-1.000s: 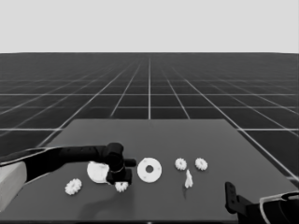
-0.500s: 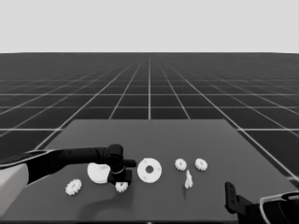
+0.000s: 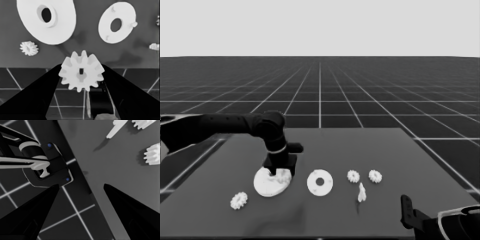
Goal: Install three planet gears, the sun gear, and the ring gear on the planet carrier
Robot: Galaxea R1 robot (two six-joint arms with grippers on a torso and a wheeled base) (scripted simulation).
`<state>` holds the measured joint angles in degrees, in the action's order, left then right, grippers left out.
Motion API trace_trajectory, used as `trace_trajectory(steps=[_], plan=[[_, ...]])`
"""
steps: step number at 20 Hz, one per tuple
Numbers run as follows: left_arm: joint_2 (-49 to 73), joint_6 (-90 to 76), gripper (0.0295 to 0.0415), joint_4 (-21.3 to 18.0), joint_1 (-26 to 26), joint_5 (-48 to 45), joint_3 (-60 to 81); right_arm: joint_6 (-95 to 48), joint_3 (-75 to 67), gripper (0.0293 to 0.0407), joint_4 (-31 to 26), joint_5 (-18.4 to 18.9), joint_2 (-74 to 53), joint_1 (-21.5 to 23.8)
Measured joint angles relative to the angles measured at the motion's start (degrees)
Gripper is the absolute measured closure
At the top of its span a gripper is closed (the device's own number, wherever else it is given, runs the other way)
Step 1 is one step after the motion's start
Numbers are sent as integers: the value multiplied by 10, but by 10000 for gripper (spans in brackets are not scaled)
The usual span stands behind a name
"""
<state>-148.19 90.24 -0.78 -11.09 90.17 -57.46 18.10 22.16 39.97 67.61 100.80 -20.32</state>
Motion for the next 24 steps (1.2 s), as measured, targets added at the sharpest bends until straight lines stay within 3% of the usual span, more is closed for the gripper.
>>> trace_trajectory(steps=[5, 8, 15, 16, 17, 18, 20, 24], plan=[[-2, -6, 398, -21, -21, -2, -8, 0, 0, 315, 0, 0, 0, 0], [-158, 12, 398, -21, -20, -3, -146, 0, 0, 315, 0, 0, 0, 0], [-197, 1, 398, -20, -19, -2, -196, 0, 0, 315, 0, 0, 0, 0], [-196, 5, 398, 80, 63, -1, -192, 0, 0, 315, 0, 0, 0, 0], [-199, -8, 398, 140, 134, -1, -209, 0, 0, 315, 0, 0, 0, 0], [-202, -25, 398, 173, 172, -6, -230, 0, 0, 315, 0, 0, 0, 0], [-207, -45, 398, 201, 203, -15, -257, 0, 0, 315, 0, 0, 0, 0], [-210, -54, 399, 213, 215, -20, -271, 0, 0, 315, 0, 0, 0, 0]])
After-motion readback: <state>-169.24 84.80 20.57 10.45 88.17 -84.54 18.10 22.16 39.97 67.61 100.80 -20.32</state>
